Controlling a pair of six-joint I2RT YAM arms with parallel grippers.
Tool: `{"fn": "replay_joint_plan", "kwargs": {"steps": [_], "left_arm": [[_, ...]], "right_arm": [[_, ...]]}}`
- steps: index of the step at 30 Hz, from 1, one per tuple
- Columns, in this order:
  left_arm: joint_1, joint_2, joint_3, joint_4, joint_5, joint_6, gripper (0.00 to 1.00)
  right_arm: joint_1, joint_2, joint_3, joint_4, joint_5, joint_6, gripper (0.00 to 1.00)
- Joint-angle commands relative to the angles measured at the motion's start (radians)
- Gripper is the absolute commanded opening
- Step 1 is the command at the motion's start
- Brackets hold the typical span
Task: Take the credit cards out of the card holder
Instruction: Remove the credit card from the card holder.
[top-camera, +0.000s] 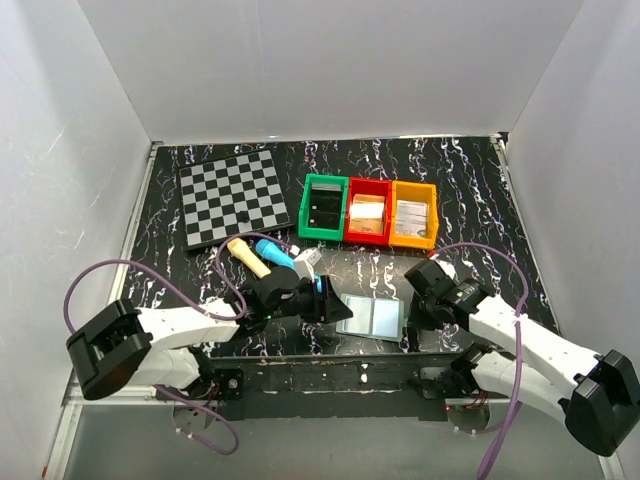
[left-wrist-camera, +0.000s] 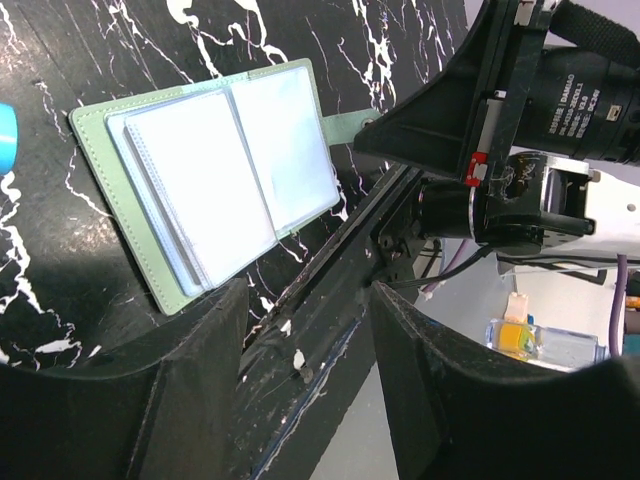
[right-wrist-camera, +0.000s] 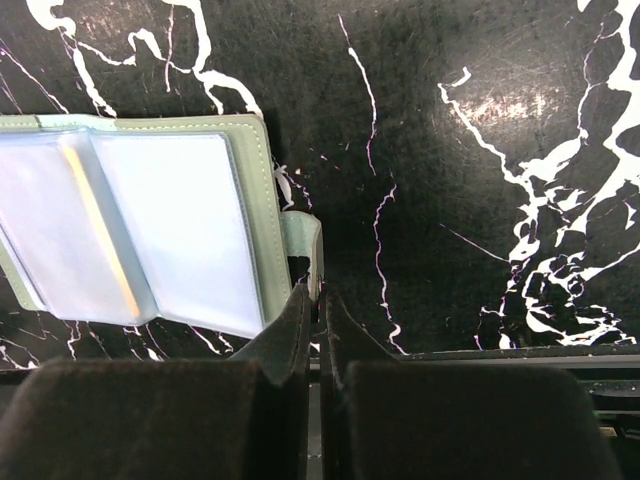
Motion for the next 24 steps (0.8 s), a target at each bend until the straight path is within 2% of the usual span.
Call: {"fn": "replay_joint_plan", "kwargs": {"steps": [1, 7, 11, 24], "left_arm": [[-0.003, 0.046, 0.066, 0.014, 0.013, 0.005, 0.50], [-0.003, 0.146, 0.108, 0.035, 0.010, -0.018, 0.49], [-0.003, 0.231, 0.170, -0.020, 0.013, -0.004, 0.48], [-0.003, 0.275, 0.172, -0.086, -0.061, -0.013, 0.49]], "right_arm": [[0.002, -0.039, -0.029, -0.007, 0.003, -0.008, 0.01], [0.002, -0.065, -0.052, -0.013, 0.001, -0.016, 0.01], [0.002, -0.058, -0.047, -0.007, -0.005, -0.020, 0.01], [0.002, -0.053, -0.056, 0.030, -0.036, -0.042, 0.01]]}}
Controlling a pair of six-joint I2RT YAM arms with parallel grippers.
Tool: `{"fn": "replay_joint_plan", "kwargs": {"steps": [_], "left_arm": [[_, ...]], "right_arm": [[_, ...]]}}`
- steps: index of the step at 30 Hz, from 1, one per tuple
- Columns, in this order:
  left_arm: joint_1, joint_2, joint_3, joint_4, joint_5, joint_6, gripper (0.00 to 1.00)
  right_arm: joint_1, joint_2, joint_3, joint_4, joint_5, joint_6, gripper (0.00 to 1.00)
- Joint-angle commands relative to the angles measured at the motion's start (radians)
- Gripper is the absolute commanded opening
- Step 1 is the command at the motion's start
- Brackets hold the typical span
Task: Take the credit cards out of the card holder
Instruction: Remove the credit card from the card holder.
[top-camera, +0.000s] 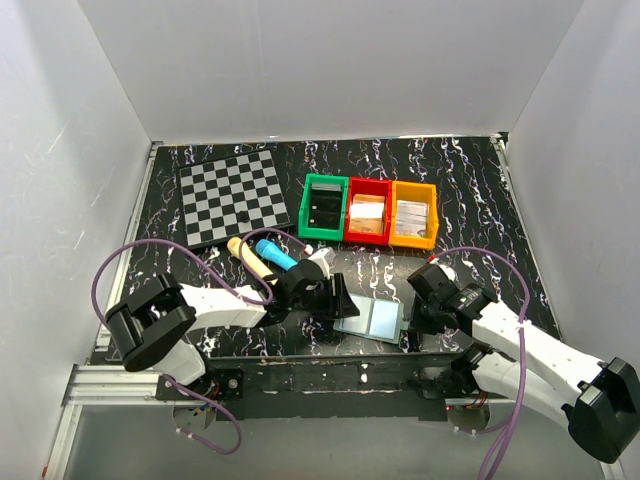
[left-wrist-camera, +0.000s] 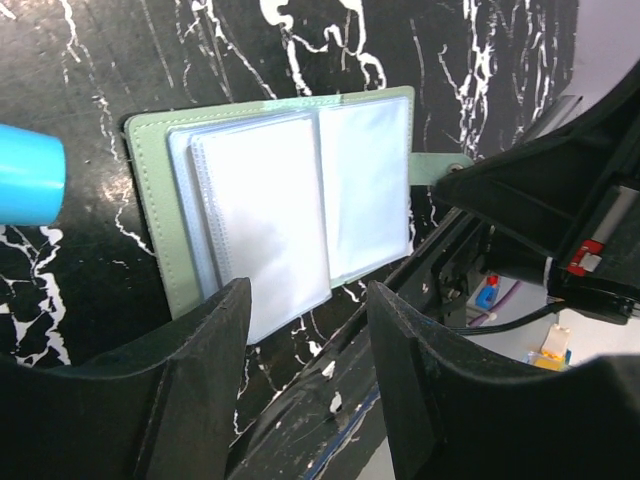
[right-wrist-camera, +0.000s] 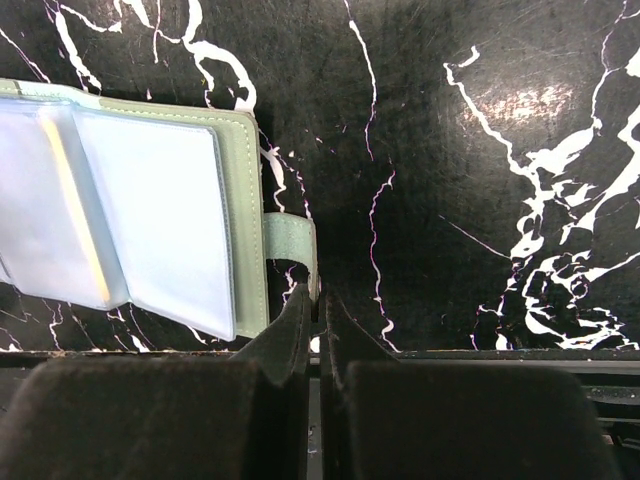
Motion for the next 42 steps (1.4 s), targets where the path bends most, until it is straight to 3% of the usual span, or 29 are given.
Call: {"fn": "replay_joint_plan", "kwargs": {"steps": [1, 31, 42], "left_arm": [[-0.002, 0.016, 0.021, -0.030, -0.027, 0.004, 0.50], [-0.029, 0.080, 0.079, -0.007, 0.028, 0.073, 0.50], [-0.089, 0.155, 0.205, 0.031, 0.166, 0.177, 0.50]], "right_arm": [[0.002, -0.001, -0.010, 0.021, -0.010, -0.011, 0.01], [0.002, 0.011, -0.021, 0.046, -0.041, -0.015, 0.01], [0.002, 0.019, -0.013, 0.044, -0.044, -0.015, 0.01]]}}
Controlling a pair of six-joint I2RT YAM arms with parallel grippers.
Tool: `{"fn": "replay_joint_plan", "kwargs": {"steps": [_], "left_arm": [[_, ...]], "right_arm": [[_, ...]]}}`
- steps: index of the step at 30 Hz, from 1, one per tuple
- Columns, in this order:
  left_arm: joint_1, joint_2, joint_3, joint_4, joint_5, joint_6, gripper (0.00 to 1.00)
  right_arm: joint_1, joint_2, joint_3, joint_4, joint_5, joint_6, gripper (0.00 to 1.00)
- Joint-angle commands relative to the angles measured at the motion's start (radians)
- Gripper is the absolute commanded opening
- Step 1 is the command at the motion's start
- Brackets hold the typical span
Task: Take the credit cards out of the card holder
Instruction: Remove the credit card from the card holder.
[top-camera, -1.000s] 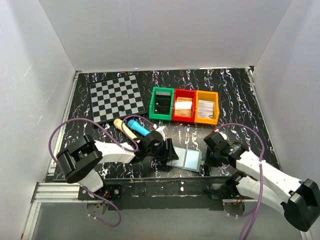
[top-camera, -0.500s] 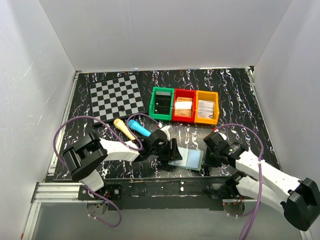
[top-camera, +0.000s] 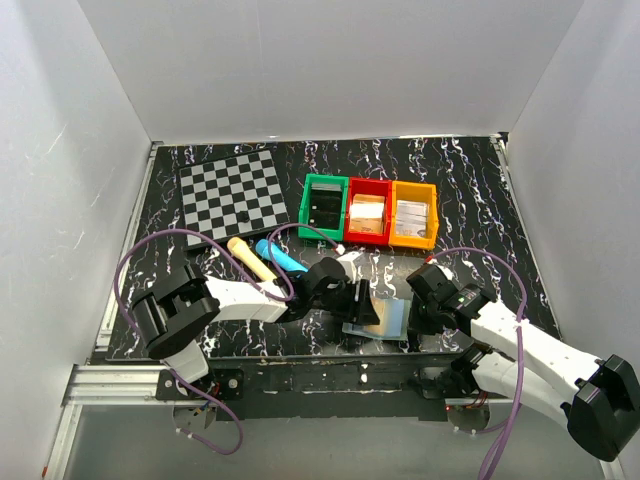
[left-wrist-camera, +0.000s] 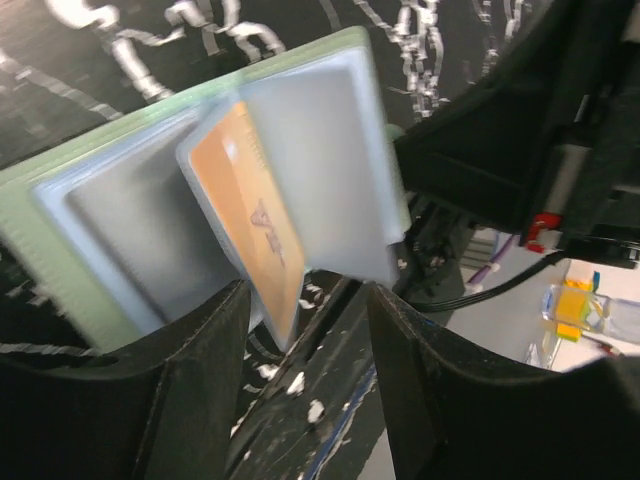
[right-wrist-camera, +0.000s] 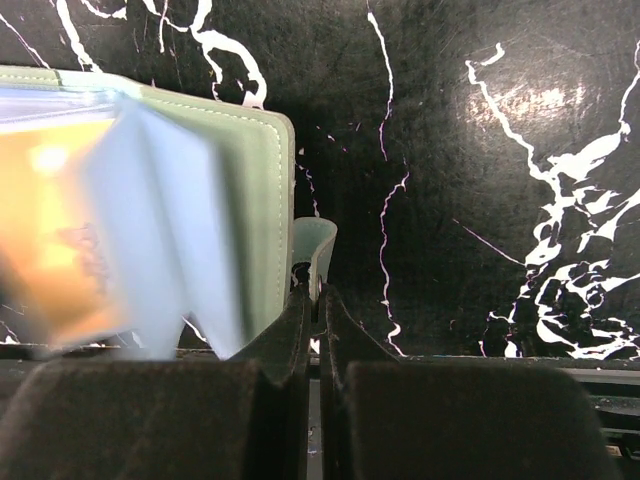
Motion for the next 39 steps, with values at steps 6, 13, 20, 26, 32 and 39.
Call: {"fn": "replay_joint_plan", "kwargs": {"steps": [6, 13, 20, 26, 32, 39], "left_arm": [[-0.044, 0.032, 0.122, 0.041, 0.101, 0.084, 0.50], [-0.045, 0.014, 0.117, 0.028, 0.073, 0.081, 0.50], [-0.045, -0.036, 0.056, 0.010, 0.001, 0.075, 0.52], [-0.045, -0.007, 0.077, 0.039, 0.053, 0.078, 0.54], [-0.045, -0.025, 0.077, 0.070, 0.058, 0.074, 0.56], [-0.045, -0.031, 0.083, 0.070, 0.035, 0.064, 0.56]], "right_arm": [[0.002, -0.010, 0.002, 0.000, -0.015, 0.007, 0.01], [0.002, -0.027, 0.003, -0.023, -0.006, 0.015, 0.01], [0.002, -0.028, 0.002, -0.017, -0.007, 0.014, 0.01], [0.002, -0.053, -0.001, 0.028, -0.056, 0.003, 0.01], [0.002, -0.178, 0.002, 0.088, -0.124, -0.013, 0.01], [0.002, -0.178, 0.038, 0.034, -0.104, -0.028, 0.01]]}}
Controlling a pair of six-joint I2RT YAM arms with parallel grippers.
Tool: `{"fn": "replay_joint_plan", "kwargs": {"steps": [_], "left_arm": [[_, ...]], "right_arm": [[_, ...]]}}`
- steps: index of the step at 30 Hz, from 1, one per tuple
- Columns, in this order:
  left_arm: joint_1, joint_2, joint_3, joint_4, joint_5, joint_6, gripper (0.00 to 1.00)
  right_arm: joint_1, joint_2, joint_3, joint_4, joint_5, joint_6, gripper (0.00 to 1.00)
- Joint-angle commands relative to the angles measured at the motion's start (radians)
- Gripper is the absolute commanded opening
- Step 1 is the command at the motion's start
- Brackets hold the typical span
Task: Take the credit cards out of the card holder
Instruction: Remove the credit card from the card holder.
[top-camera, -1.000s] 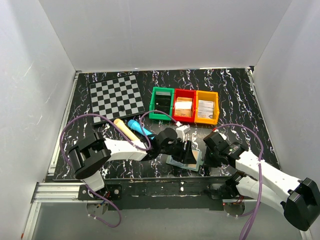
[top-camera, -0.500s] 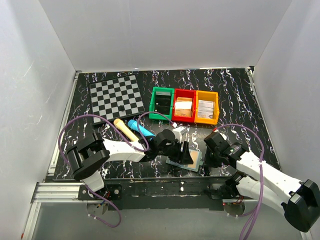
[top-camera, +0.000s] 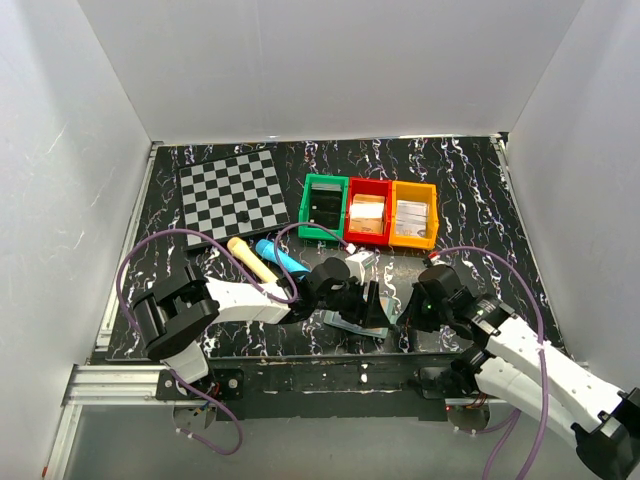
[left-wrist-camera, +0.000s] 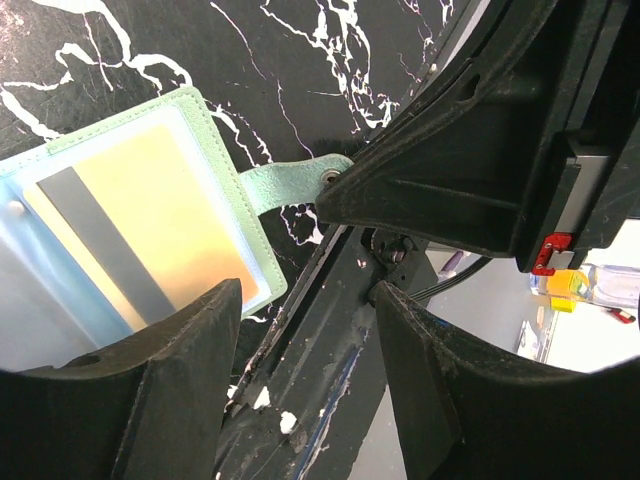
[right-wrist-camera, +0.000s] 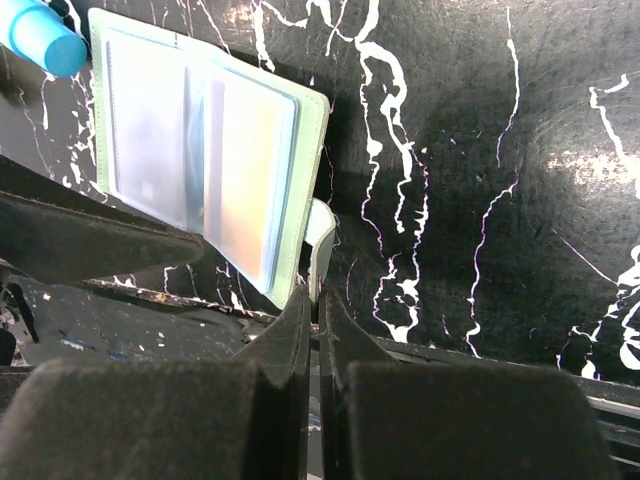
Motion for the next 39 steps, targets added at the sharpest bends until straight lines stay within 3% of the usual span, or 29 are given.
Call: {"fn": "replay_joint_plan", "kwargs": {"steps": [1, 13, 19, 29, 39], "left_arm": [[-0.003, -0.044, 0.026, 0.011, -0.016, 0.005, 0.56], [-0.003, -0.053, 0.030, -0.014, -0.086, 0.015, 0.59], [-0.003, -0.062, 0.021, -0.017, -0.100, 0.011, 0.59], [0.001, -0.128, -0.043, -0.014, -0.161, -0.017, 0.60], [0.016, -0.136, -0.066, -0.121, -0.226, -0.043, 0.60]], "right_arm": [[0.002, 0.015, 0.040, -0.010, -0.003, -0.019, 0.01], [0.002, -0.215, 0.048, 0.056, -0.036, -0.035, 0.01], [0.002, -0.148, 0.058, 0.005, -0.039, -0.059, 0.01], [0.002, -0.189, 0.044, 0.183, -0.218, -0.075, 0.01], [0.002, -0.145, 0.095, 0.160, -0.220, -0.122, 0.01]]}}
